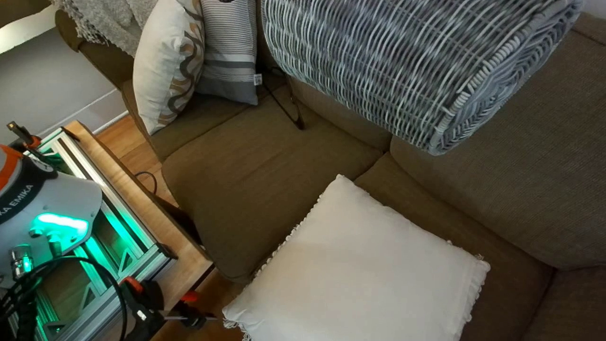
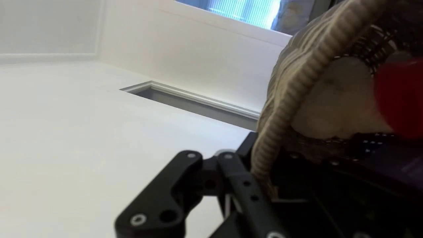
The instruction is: Pour out the contents from the basket
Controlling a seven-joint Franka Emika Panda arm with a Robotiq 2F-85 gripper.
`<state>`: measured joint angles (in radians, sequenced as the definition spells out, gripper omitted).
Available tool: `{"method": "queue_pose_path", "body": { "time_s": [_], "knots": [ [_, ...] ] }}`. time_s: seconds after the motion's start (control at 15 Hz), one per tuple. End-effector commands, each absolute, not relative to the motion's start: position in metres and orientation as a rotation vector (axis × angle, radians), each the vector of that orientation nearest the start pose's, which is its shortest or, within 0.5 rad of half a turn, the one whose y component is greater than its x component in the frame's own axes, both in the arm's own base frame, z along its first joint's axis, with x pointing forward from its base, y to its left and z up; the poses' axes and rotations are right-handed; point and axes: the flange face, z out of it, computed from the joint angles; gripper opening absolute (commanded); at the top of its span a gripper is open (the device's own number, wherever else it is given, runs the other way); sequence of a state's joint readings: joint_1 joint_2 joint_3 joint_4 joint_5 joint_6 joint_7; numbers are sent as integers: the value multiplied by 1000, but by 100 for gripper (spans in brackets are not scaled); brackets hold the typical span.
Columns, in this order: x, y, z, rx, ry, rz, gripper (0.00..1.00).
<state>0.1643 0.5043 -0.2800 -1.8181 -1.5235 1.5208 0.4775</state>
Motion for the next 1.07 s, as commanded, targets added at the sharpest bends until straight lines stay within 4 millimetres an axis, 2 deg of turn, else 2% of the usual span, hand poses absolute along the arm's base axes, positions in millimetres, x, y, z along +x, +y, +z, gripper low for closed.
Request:
{"method": "queue_pose_path", "body": {
  "time_s": [0.0, 0.2, 0.53, 0.67, 0.8, 0.93, 1.0],
  "knots": [
    [609, -149, 329, 1291, 79, -413, 3],
    [607, -132, 306, 1225, 90, -475, 3],
    [604, -127, 288, 1098, 139, -568, 3],
    [605, -131, 291, 1035, 189, -597, 3],
    [610, -139, 310, 995, 316, -562, 3],
    [611, -167, 330, 1045, 385, -414, 3],
    [610, -189, 337, 1126, 352, -354, 3]
  ]
}}
